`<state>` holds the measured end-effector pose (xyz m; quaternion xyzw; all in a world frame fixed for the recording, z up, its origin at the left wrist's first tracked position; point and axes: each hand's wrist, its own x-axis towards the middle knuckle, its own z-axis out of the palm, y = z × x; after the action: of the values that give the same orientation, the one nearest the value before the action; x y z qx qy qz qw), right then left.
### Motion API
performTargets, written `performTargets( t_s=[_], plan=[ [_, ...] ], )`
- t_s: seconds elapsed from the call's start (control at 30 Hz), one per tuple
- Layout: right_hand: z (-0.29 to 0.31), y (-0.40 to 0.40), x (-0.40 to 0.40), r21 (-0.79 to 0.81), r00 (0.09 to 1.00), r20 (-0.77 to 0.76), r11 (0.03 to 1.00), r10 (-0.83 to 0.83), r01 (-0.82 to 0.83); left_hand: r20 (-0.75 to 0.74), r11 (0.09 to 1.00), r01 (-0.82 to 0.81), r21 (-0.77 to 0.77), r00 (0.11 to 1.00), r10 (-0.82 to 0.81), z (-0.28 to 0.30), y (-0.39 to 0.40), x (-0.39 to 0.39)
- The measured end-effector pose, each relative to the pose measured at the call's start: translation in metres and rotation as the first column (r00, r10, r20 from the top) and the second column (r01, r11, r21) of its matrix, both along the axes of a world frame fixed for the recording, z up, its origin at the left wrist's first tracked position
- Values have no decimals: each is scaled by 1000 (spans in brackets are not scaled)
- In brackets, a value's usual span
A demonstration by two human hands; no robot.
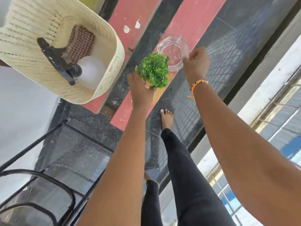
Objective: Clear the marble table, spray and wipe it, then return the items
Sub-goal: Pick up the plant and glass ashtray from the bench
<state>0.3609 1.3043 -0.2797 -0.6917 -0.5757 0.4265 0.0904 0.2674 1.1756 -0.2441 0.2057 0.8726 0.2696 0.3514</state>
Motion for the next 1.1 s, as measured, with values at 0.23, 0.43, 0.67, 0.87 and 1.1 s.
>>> performTargets(
  t_s=[0.23,0.43,0.67,0.87,1.1],
  plan=[
    [-7,-3,-1,-8,999,-4,998,-54,54,-228,994,48,100,973,-24,-17,5,6],
    [-2,-15,-1,-108,983,-83,982,-165,156,-221,992,6,126,975,22,-18,-8,4],
    [40,-72,16,-108,983,-102,984,-152,141,-163,960,-171,220,964,209,38,-68,25],
    [113,-155,26,-90,969,-208,989,-130,113,-38,885,-386,258,912,409,116,-152,41],
    [225,-274,29,-12,913,-403,997,59,-70,16,714,-501,489,824,567,221,-281,51]
  ],
)
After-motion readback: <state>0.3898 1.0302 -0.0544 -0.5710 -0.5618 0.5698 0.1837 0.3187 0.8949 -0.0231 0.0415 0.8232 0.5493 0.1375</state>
